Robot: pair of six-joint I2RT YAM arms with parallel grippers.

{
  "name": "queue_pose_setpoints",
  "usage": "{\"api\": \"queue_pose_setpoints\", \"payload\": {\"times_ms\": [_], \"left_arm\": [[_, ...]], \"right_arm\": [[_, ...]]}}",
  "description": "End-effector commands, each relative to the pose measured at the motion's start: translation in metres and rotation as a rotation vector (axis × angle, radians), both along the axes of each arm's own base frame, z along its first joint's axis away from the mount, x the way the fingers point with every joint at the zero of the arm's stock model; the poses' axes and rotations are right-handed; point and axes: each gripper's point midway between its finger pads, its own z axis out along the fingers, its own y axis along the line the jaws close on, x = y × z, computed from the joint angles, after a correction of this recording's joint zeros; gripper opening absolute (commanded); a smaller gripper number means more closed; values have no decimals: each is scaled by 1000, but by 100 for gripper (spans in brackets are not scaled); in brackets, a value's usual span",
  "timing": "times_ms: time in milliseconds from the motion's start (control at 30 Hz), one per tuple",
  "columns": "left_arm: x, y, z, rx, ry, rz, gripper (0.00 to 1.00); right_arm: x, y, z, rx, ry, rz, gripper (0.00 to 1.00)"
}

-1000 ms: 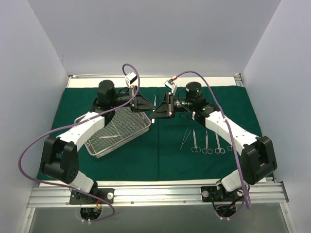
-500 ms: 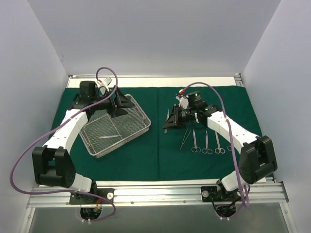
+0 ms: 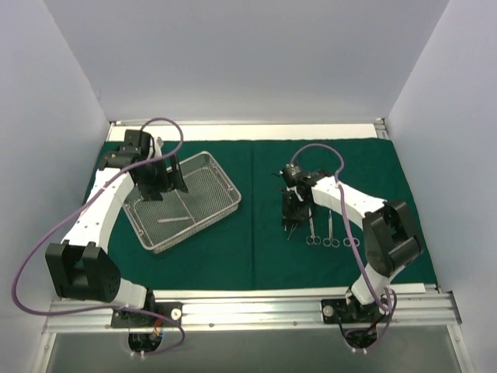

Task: Open and lay out the surgical kit
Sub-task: Place the medical item in the surgical kit.

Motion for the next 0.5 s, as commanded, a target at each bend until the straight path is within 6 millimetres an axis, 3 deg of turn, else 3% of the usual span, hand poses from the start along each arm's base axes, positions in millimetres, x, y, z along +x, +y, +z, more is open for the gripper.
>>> {"api": "queue_pose_setpoints", "payload": {"times_ms": [0,367,467], "left_arm": [[-6,15,0,14,16,14,94],[-9,29,-13,68,120,37,94],[-8,29,-8,75,100,30,94]], "right_arm": [[-1,-3,-3,-105,-10,10,0],[-17,1,-25,-129,49,17,3],[-16,3,-29,-130,55,26,6]]}}
